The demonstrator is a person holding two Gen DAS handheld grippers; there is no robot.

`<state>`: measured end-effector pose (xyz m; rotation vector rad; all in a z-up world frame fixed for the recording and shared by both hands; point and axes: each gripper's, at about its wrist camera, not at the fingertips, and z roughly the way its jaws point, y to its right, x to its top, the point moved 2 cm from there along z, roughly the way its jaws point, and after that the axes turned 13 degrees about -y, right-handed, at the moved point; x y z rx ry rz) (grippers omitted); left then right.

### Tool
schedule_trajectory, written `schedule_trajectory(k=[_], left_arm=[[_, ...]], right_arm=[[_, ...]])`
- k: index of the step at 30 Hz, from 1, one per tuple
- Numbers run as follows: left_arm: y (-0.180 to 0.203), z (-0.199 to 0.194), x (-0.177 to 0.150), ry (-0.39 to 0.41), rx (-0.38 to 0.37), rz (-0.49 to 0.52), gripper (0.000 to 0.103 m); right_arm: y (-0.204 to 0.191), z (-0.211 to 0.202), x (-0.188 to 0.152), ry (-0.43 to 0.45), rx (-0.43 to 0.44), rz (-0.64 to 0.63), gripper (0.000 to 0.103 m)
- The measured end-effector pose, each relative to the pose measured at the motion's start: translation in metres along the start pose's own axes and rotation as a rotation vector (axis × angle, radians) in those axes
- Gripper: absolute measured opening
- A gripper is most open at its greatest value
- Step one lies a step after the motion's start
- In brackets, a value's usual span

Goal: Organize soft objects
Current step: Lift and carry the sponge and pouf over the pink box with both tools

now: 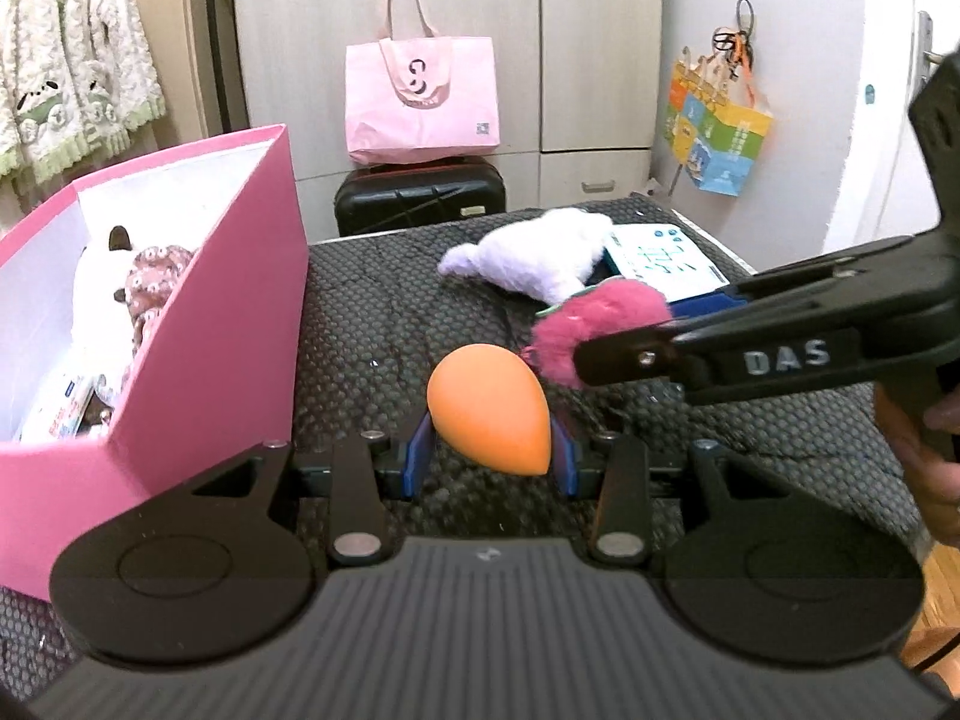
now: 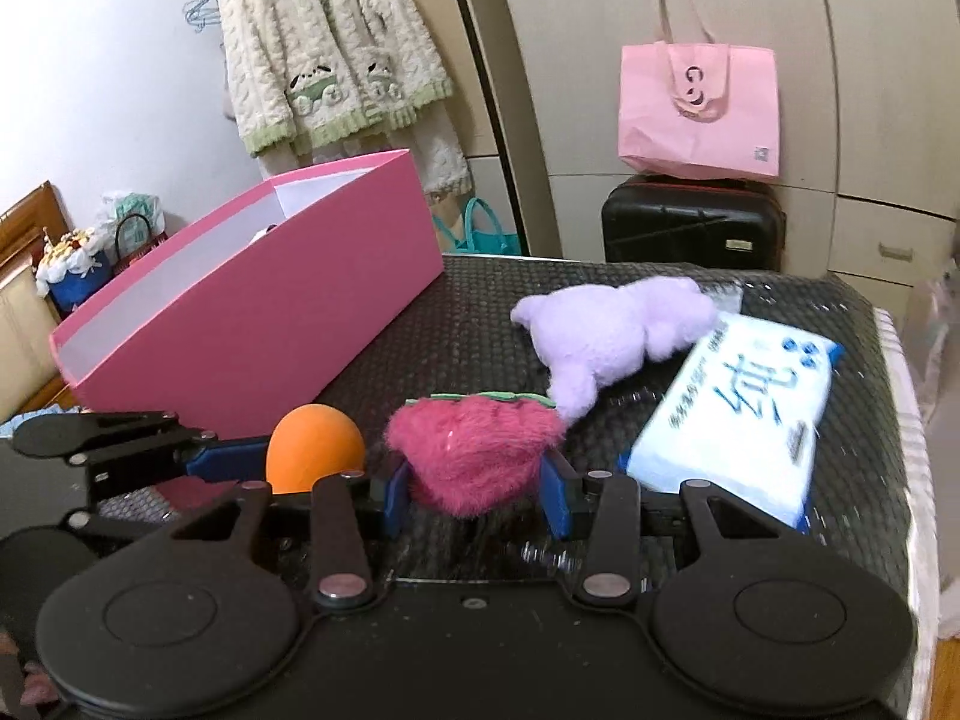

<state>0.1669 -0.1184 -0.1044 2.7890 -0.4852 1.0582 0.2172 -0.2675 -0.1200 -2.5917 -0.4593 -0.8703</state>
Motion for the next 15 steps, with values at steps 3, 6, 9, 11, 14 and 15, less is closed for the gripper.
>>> schedule_trajectory(k=[3,6,9,11,14,15], left_arm=[[0.0,-0.006,-0.007,-0.019,-0.036,-0.001,0.039],[-0.001,-0.012,-0.013,-0.035,-0.066,-0.002,0.039],[-0.003,-0.019,-0.019,-0.036,-0.074,-0.003,0.039],[-0.005,-0.023,-0.022,-0.039,-0.078,0.003,0.039],[-0.005,-0.03,-0.026,-0.043,-0.092,0.041,0.039],[-0.006,-0.033,-0.026,-0.041,-0.094,0.052,0.039]], right_arm=[[-0.004,-0.011,-0.012,0.014,-0.018,0.012,0.049],[-0.009,-0.017,-0.024,0.013,-0.009,0.025,0.049],[-0.017,-0.021,-0.035,0.017,-0.021,0.015,0.049],[-0.023,-0.025,-0.041,0.02,-0.031,-0.001,0.049],[-0.033,-0.029,-0.048,0.024,-0.032,-0.014,0.049],[-0.036,-0.031,-0.05,0.026,-0.034,-0.016,0.049]])
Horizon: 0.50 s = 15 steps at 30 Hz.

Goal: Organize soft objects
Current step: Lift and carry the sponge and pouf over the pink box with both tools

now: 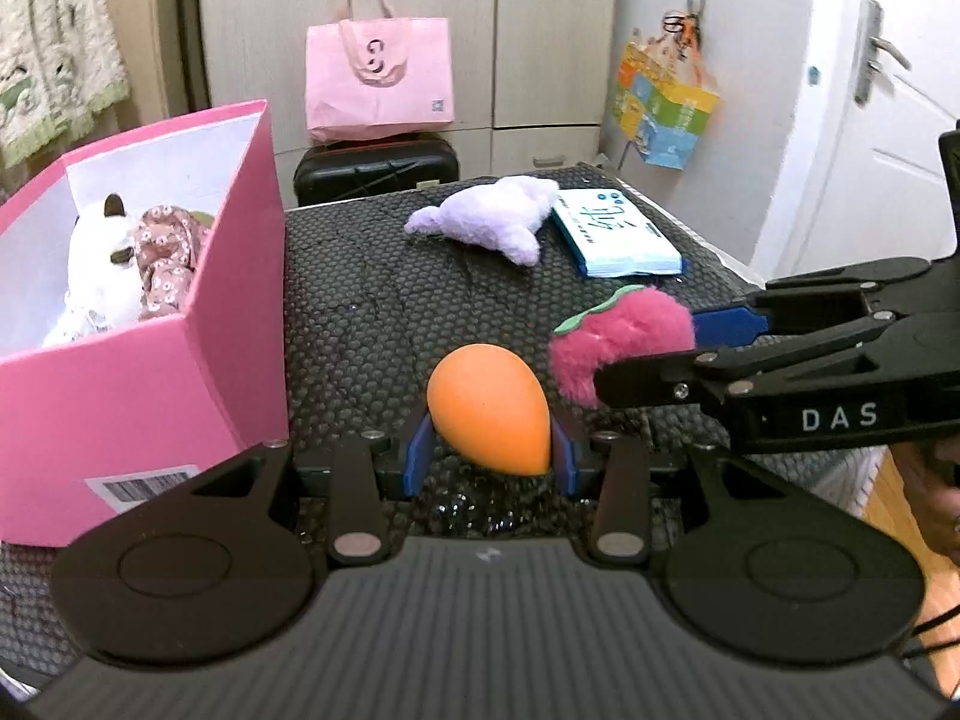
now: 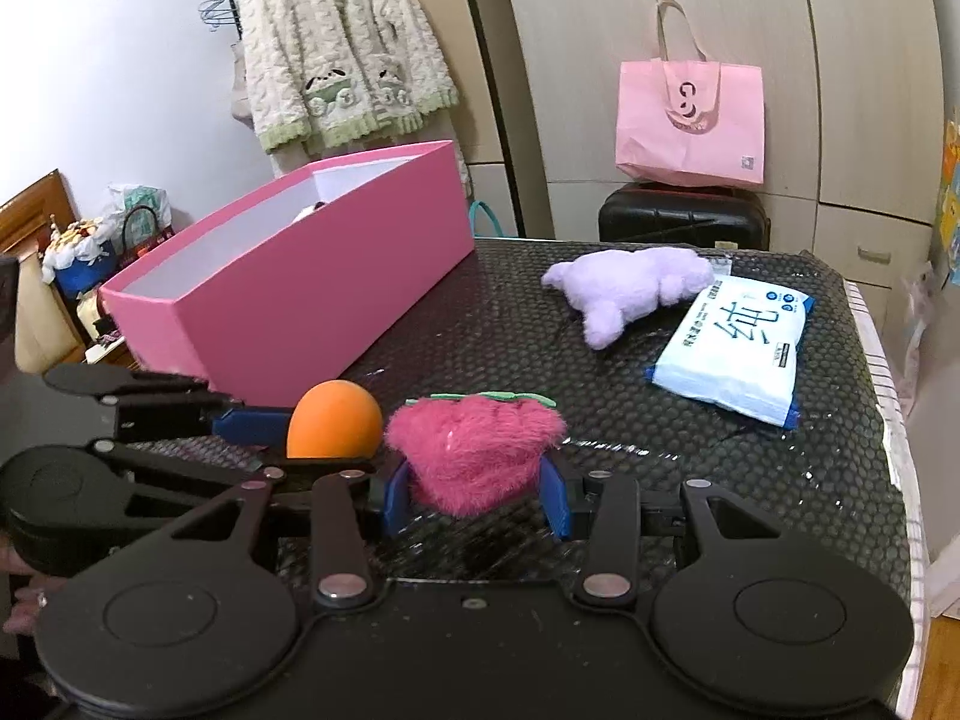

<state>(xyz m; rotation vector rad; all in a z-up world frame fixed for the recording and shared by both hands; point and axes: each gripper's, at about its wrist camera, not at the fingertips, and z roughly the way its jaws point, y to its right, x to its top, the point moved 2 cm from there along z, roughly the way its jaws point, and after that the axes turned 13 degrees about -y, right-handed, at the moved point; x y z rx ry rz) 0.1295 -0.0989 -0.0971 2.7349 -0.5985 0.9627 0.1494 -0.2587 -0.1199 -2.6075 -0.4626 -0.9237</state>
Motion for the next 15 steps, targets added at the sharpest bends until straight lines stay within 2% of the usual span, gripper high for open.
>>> schedule_trajectory(k=[7,10,15], left_arm=[[-0.006,-0.024,-0.007,0.018,0.008,0.041,0.039],[-0.013,-0.034,-0.009,0.016,-0.01,0.037,0.039],[-0.022,-0.049,-0.014,0.004,-0.032,0.041,0.039]], right_arm=[[-0.02,-0.017,-0.014,0.01,-0.017,0.0,0.049],[-0.03,-0.025,-0.017,0.011,-0.028,-0.016,0.049],[-0.048,-0.037,-0.019,0.002,0.009,-0.042,0.05]])
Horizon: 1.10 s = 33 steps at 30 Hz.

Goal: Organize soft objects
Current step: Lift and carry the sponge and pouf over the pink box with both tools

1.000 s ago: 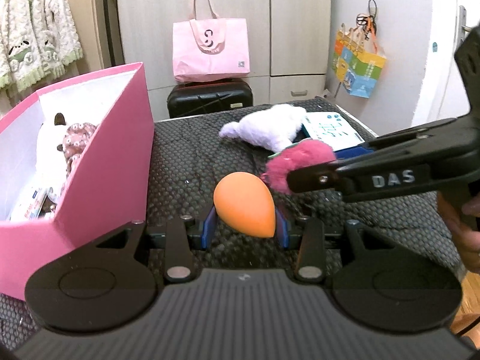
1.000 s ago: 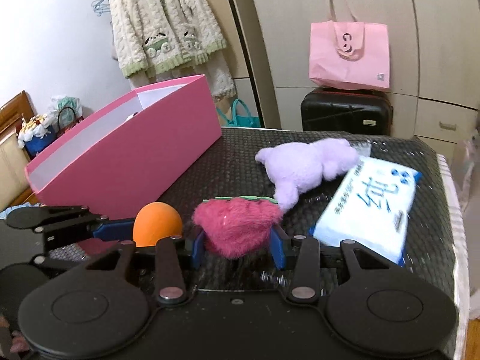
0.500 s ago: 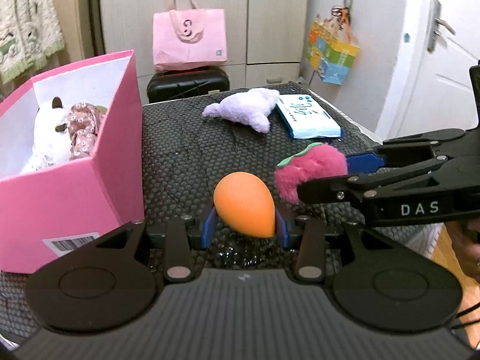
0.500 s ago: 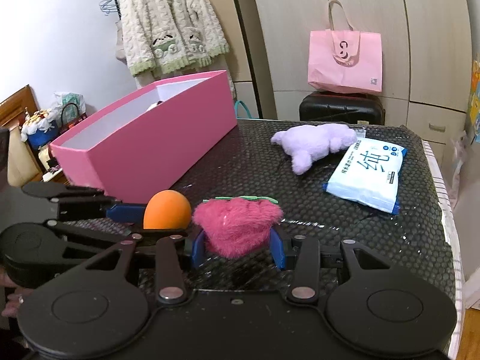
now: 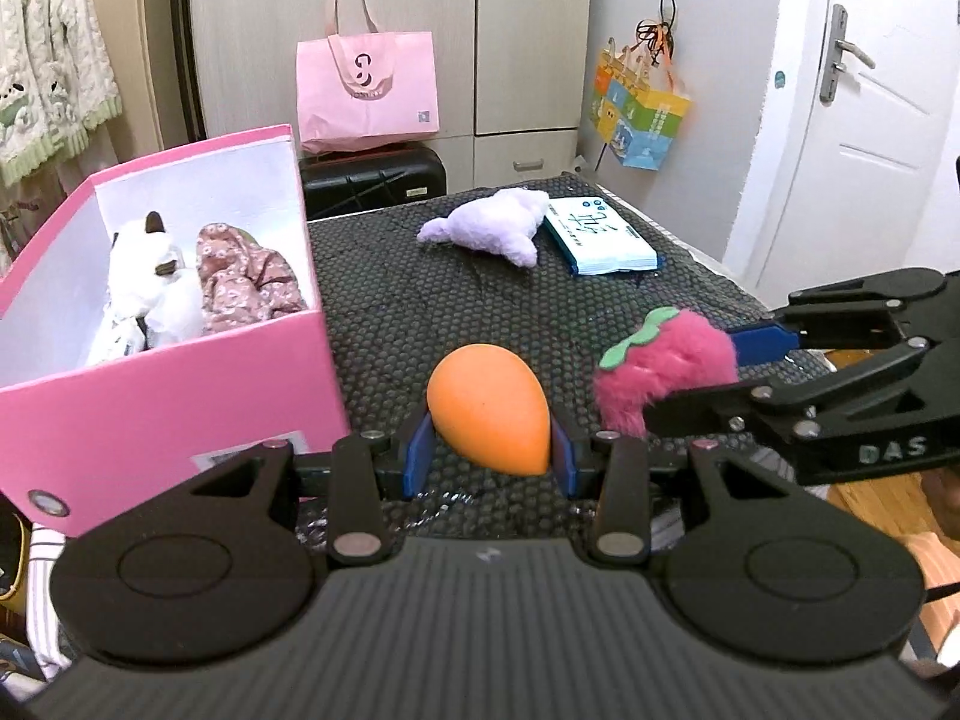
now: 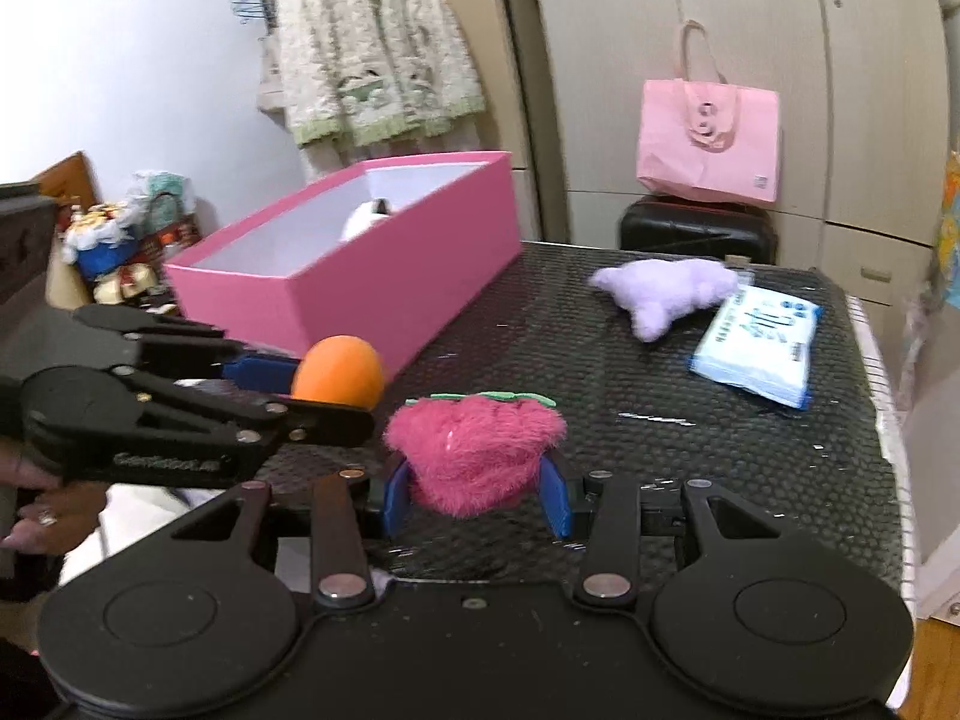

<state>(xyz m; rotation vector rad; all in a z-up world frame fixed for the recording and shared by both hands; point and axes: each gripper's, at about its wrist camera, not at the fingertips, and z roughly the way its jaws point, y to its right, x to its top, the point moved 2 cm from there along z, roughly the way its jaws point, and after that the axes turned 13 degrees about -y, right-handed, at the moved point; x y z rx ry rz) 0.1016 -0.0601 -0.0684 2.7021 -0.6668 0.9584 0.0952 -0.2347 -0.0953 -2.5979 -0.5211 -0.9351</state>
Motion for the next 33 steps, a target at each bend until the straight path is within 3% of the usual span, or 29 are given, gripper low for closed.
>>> schedule_trajectory(k=[4,14,26,33], left_arm=[[-0.005,-0.012,-0.007,0.022,0.035,0.012,0.039],[-0.03,-0.066,-0.012,0.11,0.053,-0.03,0.039],[-0.085,-0.101,0.011,0.199,0.083,-0.122,0.04],[-0.12,-0.096,0.034,0.216,0.132,-0.164,0.04]], right_arm=[[-0.017,-0.009,0.0,-0.005,0.075,-0.033,0.05],[-0.063,-0.025,0.021,0.075,0.129,-0.149,0.05],[-0.089,-0.009,0.085,0.168,0.183,-0.206,0.05],[-0.097,0.016,0.129,0.19,0.151,-0.271,0.052]])
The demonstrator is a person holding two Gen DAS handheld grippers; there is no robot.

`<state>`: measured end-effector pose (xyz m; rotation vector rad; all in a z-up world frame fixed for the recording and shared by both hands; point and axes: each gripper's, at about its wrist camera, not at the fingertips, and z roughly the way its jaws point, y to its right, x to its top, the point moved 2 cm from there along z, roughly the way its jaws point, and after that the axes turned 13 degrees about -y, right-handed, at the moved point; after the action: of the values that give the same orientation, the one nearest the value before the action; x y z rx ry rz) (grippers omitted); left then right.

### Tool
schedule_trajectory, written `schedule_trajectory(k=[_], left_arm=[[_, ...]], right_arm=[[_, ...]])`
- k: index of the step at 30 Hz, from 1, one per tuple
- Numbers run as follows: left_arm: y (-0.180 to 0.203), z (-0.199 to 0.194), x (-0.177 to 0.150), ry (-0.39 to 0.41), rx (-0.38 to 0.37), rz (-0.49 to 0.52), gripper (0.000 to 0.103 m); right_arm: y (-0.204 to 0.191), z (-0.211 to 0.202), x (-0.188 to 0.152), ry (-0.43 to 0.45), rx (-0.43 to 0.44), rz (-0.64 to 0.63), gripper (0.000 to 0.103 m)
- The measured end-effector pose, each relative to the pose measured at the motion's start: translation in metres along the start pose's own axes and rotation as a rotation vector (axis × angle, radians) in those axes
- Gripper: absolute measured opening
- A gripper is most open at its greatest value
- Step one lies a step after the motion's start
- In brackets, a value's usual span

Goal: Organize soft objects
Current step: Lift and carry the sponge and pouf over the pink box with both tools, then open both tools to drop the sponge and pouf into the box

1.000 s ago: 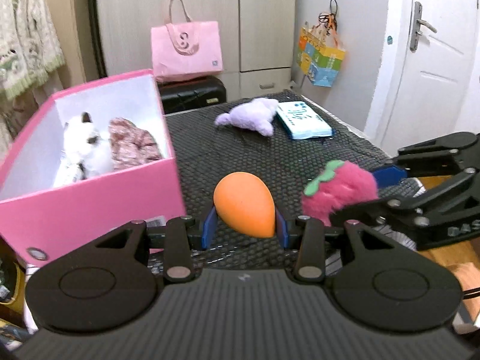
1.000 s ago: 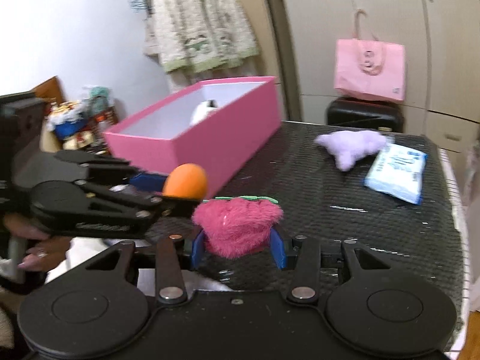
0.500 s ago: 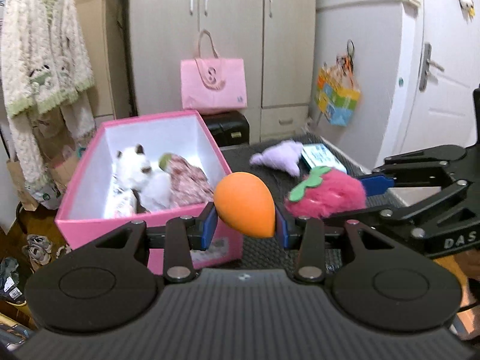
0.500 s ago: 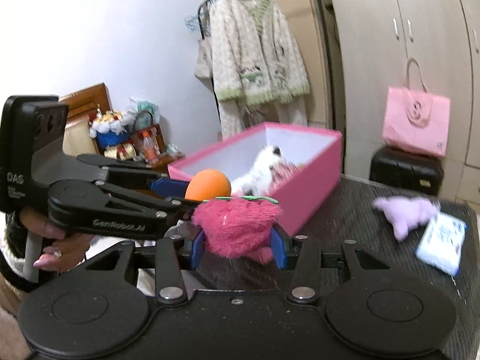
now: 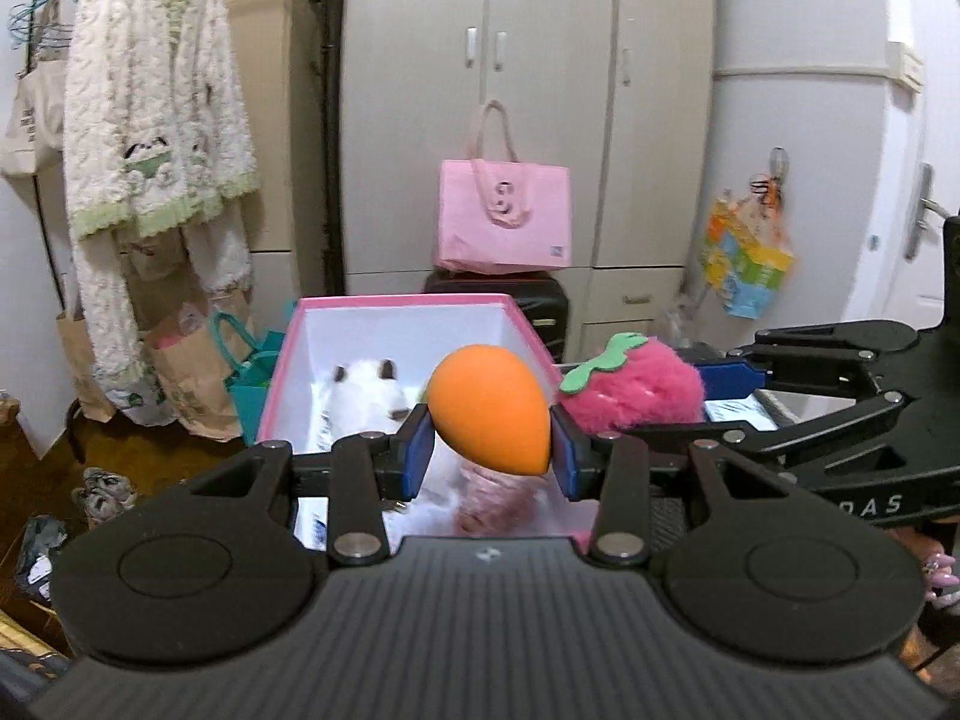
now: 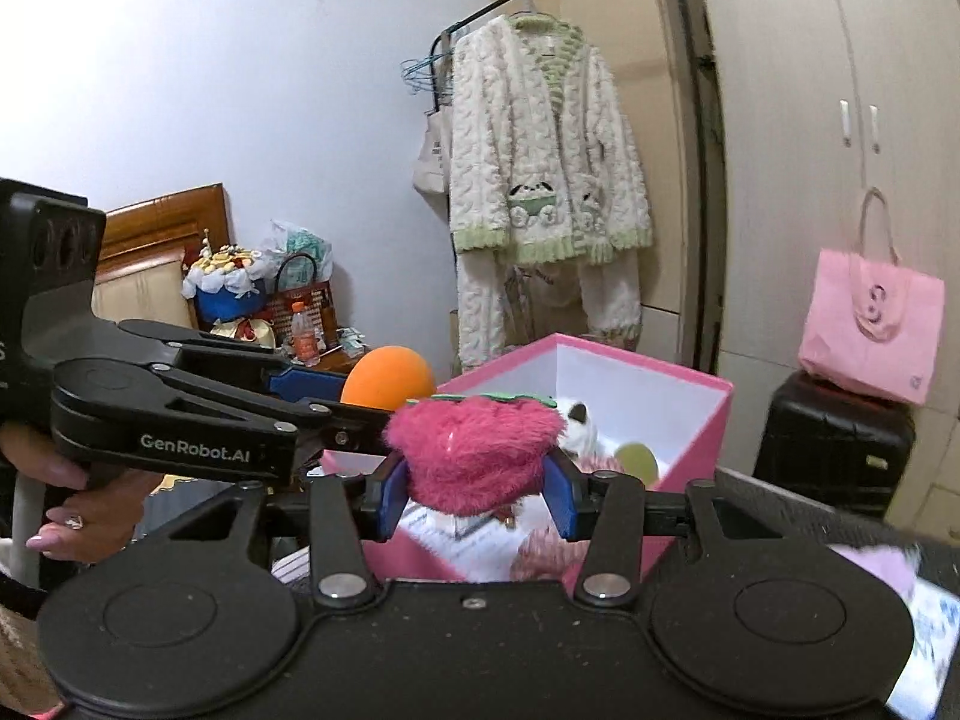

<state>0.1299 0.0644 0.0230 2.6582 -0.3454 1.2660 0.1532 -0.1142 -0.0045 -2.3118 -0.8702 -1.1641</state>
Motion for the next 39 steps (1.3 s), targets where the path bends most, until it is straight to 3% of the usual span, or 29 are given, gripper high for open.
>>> schedule_trajectory(k=[6,15,19,23,26,39], left_arm=[[-0.028,0.042,0.018,-0.061,0.02,-0.043,0.04],[-0.056,0.115,0.033,-0.201,0.051,-0.083,0.039],[-0.07,0.13,0.038,-0.242,0.026,-0.158,0.04],[-0.073,0.131,0.036,-0.252,0.037,-0.179,0.052],[-0.07,0.127,0.035,-0.246,0.028,-0.16,0.057],[-0.043,0.069,0.02,-0.148,0.016,-0.095,0.063]], right_arm=[[0.029,0.045,0.022,-0.059,0.035,0.01,0.052],[0.049,0.113,0.036,-0.199,-0.013,-0.041,0.054],[0.062,0.129,0.046,-0.24,-0.003,-0.024,0.055],[0.066,0.135,0.046,-0.268,-0.011,-0.02,0.067],[0.063,0.135,0.041,-0.269,-0.031,-0.017,0.072],[0.034,0.082,0.027,-0.252,-0.14,-0.048,0.075]])
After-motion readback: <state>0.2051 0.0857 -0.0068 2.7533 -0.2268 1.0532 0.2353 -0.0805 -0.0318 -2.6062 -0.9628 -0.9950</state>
